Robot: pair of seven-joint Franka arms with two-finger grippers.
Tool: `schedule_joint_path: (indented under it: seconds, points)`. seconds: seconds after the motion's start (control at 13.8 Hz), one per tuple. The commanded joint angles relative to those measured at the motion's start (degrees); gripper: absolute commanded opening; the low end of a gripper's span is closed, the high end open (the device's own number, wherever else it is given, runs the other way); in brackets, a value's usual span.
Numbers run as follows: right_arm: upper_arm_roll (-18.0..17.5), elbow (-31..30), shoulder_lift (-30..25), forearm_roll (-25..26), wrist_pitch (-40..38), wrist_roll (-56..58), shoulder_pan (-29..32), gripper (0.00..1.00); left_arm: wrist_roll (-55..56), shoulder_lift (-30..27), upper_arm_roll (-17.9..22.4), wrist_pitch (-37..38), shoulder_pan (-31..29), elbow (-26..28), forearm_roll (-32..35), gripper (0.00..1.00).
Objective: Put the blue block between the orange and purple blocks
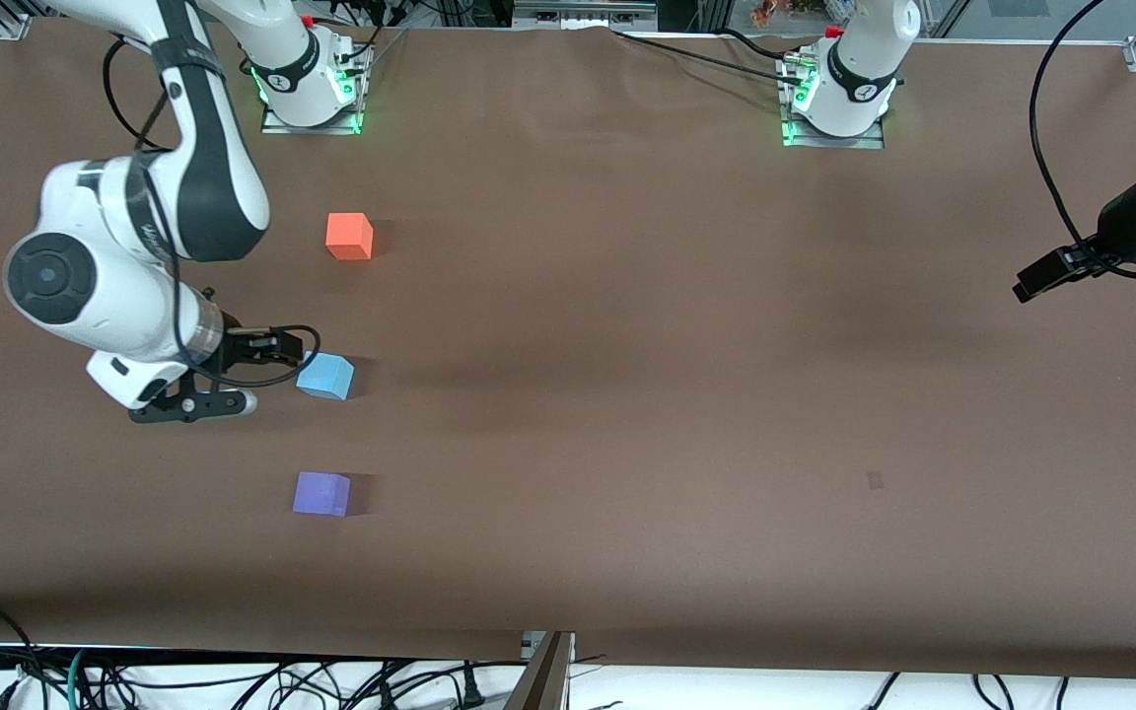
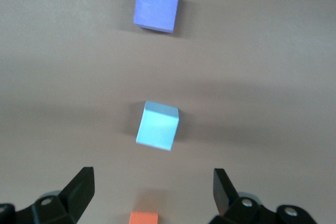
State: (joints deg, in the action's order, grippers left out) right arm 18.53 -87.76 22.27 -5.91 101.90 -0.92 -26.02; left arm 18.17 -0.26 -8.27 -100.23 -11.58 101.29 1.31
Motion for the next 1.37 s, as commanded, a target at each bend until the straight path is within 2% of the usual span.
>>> schedule_joint_path:
  seconds: [0.0, 0.07, 0.22, 0.36, 0.43, 0.58, 0.65, 0.94, 1.09, 1.23, 1.3]
  points:
    - [2.4, 6.7, 0.4, -0.8, -9.2, 1.0, 0.4, 1.0, -1.0, -0.1, -0.3, -0.1, -0.2, 0.1, 0.1, 1.0]
    - [3.6, 7.9, 0.3, -1.0, -12.4, 1.0, 0.3, 1.0, -1.0, -0.1, -0.3, -0.1, -0.1, 0.1, 0.1, 1.0]
    - [3.4, 12.5, -0.3, 0.4, -15.2, 0.4, 0.2, 1.0, -1.0, -0.1, -0.3, -0.1, -0.1, 0.1, 0.1, 1.0]
    - [2.1, 12.7, -3.7, 2.5, -17.7, 1.1, 3.1, 1.0, -1.0, -0.1, -0.3, -0.1, -0.1, 0.1, 0.1, 1.0]
    - [-2.4, 11.7, -6.2, 2.7, -18.1, 1.0, 7.3, 1.0, -1.0, -0.1, -0.3, -0.1, -0.1, 0.1, 0.1, 1.0]
    - [-13.5, 9.5, -11.6, 3.4, -17.7, 0.8, 20.2, 1.0, -1.0, -0.1, -0.3, -0.1, -0.1, 0.1, 0.1, 1.0]
    - [-15.3, 8.7, -13.6, 3.4, -17.6, 1.0, 22.7, 1.0, -1.0, -0.1, -0.3, -0.1, -0.1, 0.1, 0.1, 1.0]
    - [-15.6, 4.6, -16.9, 3.7, -18.5, 1.4, 23.5, 1.0, -1.0, -0.1, -0.3, -0.1, -0.1, 0.1, 0.1, 1.0]
    - [-16.3, 3.6, -17.4, 6.0, -20.5, 2.6, 23.5, 1.0, -1.0, -0.1, -0.3, -0.1, -0.2, 0.1, 0.0, 1.0]
    - [-20.8, 3.5, -17.5, 10.4, -21.6, 2.1, 23.6, 1.0, -1.0, -0.1, -0.3, -0.1, -0.1, 0.1, 0.0, 1.0]
    - [-20.9, 3.5, -17.2, 10.7, -22.2, 2.0, 23.6, 1.0, -1.1, -0.2, -0.3, -0.1, -0.2, 0.1, 0.0, 1.0]
